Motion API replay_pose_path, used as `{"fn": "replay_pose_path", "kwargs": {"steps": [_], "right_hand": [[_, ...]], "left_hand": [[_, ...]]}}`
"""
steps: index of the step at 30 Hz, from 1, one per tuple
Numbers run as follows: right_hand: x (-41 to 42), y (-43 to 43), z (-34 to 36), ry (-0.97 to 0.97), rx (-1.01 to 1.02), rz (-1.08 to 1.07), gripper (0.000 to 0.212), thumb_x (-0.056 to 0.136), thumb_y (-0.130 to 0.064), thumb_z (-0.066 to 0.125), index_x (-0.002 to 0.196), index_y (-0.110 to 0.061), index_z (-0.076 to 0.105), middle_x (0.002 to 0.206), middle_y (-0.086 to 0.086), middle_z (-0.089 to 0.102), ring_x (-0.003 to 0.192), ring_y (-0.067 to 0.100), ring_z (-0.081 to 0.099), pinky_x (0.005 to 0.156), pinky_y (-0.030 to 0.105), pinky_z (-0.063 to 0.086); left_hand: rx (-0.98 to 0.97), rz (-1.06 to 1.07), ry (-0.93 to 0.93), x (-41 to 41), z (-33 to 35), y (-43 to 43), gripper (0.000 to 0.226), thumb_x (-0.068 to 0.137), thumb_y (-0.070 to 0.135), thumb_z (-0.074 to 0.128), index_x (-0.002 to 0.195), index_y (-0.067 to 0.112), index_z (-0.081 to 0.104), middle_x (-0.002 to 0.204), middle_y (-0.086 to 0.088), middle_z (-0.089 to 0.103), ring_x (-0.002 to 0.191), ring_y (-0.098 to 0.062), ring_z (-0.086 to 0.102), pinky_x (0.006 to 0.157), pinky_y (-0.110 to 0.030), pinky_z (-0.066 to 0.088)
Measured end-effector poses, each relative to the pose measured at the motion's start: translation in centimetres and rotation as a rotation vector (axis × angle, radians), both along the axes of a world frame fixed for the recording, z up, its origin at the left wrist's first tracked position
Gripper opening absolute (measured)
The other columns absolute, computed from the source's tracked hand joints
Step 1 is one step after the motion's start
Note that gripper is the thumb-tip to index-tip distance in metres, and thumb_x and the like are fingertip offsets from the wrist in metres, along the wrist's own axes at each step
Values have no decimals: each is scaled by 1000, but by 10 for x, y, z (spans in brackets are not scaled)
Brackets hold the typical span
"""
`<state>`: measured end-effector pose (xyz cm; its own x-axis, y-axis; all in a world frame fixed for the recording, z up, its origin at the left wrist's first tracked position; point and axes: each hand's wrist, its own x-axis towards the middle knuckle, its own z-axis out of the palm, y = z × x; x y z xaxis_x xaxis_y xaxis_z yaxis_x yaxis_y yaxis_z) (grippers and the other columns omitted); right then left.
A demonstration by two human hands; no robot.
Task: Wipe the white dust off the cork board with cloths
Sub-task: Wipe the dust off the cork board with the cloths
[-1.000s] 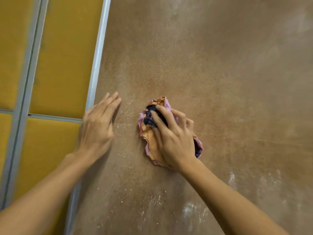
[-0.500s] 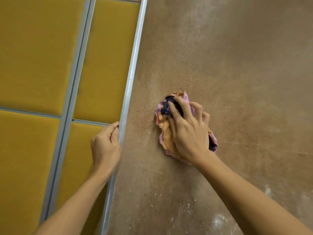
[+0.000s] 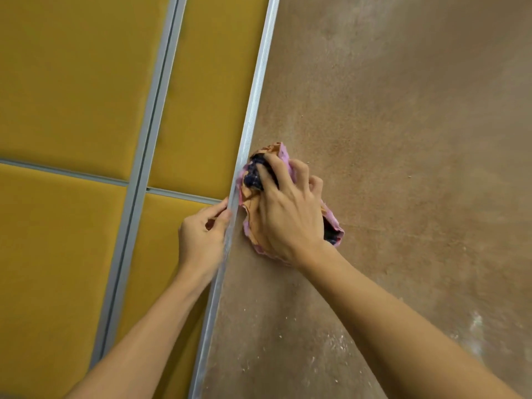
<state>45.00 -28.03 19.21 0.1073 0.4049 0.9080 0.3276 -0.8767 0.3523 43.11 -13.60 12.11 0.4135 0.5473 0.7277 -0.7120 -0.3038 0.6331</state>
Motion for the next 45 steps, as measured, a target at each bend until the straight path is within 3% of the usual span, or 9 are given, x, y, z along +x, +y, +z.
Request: {"fn": "replay_pose_path", "kwargs": {"steps": [4, 7, 14, 20, 25, 30, 34, 37, 45], "right_hand": [[-1, 5, -51, -1, -121, 53, 70, 83, -48, 57, 146, -19, 49, 156, -3, 41, 130, 30, 36, 90, 45, 36], [-9, -5, -89, 15, -202, 22, 77, 78, -52, 61, 146, -18, 50, 156, -2, 42, 130, 29, 40, 90, 45, 39], [-16, 23, -5, 100, 65, 10, 71, 86, -40, 20, 147, -15, 47, 155, 3, 40, 127, 32, 31, 93, 48, 31], [-9, 2, -104, -16, -145, -4, 58, 95, -40, 42, 144, -12, 54, 153, 7, 42, 122, 33, 41, 90, 45, 41], [7, -23, -78, -75, -173, -101, 60, 93, -39, 49, 148, -14, 48, 156, 4, 43, 127, 29, 37, 96, 48, 35], [10, -21, -14, -64, 80, -83, 55, 99, -35, 43, 149, -14, 47, 159, 5, 39, 134, 32, 34, 99, 48, 32], [7, -28, -95, -28, 59, 6, 55, 103, -37, 33, 149, -11, 49, 160, 4, 40, 140, 36, 43, 102, 48, 40], [1, -53, -138, -53, -94, 7, 58, 93, -38, 49, 143, -12, 56, 156, 2, 46, 133, 34, 47, 97, 48, 45], [5, -79, -49, -16, 352, 97, 50, 100, -30, 36, 144, -13, 53, 154, 2, 45, 132, 30, 36, 102, 49, 37]], "left_hand": [[-10, -59, 5, 0, 1, 4, 28, 101, 6, 60, 127, 14, 70, 109, 14, 72, 101, 7, 66, 92, -18, 54], [5, -75, 20, -1, 1, 8, 28, 101, 5, 61, 127, 11, 70, 112, 8, 73, 107, -3, 68, 98, -26, 53], [81, -74, 10, -3, 2, 11, 30, 102, 5, 58, 128, 18, 66, 102, 16, 71, 91, 15, 65, 79, -6, 50], [73, 6, 28, 0, 1, 5, 31, 100, 5, 59, 126, 17, 71, 112, 2, 74, 104, -11, 69, 100, -41, 55], [203, 153, 34, -6, -4, -2, 40, 97, 22, 69, 137, 20, 64, 112, 2, 73, 87, -2, 67, 85, -38, 58], [173, 159, -7, -3, -15, -9, 41, 99, 26, 67, 139, 21, 61, 113, 5, 69, 81, 5, 61, 75, -28, 51], [167, 165, -19, -2, -15, -9, 41, 98, 24, 68, 138, 18, 62, 115, 0, 69, 81, -1, 61, 82, -39, 54], [194, 197, -4, -1, -14, -9, 41, 99, 25, 67, 139, 17, 61, 115, 0, 67, 80, -4, 59, 86, -46, 55], [153, 161, -27, 0, -17, -11, 42, 98, 24, 68, 139, 17, 61, 120, 6, 65, 83, 3, 58, 77, -23, 49]]}}
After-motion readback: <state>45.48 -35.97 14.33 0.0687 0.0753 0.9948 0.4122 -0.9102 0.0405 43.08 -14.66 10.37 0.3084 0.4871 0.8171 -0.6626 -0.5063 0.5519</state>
